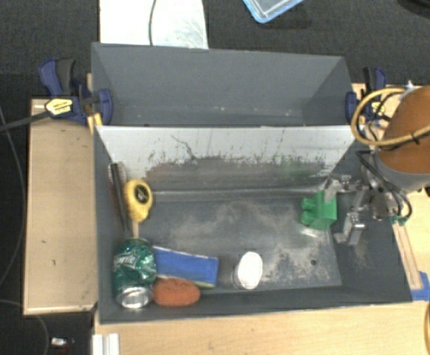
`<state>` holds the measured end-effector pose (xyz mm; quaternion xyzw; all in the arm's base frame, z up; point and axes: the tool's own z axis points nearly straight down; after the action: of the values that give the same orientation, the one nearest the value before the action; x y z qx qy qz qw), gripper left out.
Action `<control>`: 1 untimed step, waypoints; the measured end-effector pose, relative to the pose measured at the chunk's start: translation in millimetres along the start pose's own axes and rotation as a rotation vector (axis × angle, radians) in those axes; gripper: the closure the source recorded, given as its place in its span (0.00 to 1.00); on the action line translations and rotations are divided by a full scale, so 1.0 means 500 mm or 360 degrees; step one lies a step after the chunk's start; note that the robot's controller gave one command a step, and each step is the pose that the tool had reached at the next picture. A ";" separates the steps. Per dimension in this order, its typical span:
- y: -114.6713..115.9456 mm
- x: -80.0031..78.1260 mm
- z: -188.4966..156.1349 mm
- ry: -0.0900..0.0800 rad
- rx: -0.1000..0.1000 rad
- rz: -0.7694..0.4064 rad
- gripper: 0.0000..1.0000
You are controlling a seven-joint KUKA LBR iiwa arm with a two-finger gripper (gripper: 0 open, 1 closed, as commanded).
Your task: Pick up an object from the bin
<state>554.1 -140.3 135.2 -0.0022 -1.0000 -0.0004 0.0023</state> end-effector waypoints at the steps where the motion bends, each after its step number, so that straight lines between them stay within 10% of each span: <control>1: 0.001 -0.004 -0.008 -0.0012 0.0002 -0.0006 0.00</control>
Offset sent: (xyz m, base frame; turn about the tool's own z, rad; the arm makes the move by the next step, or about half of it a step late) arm -0.0364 0.0431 -0.0503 -0.1342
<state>556.2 -139.8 139.3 -0.0003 -1.0000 0.0003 -0.0015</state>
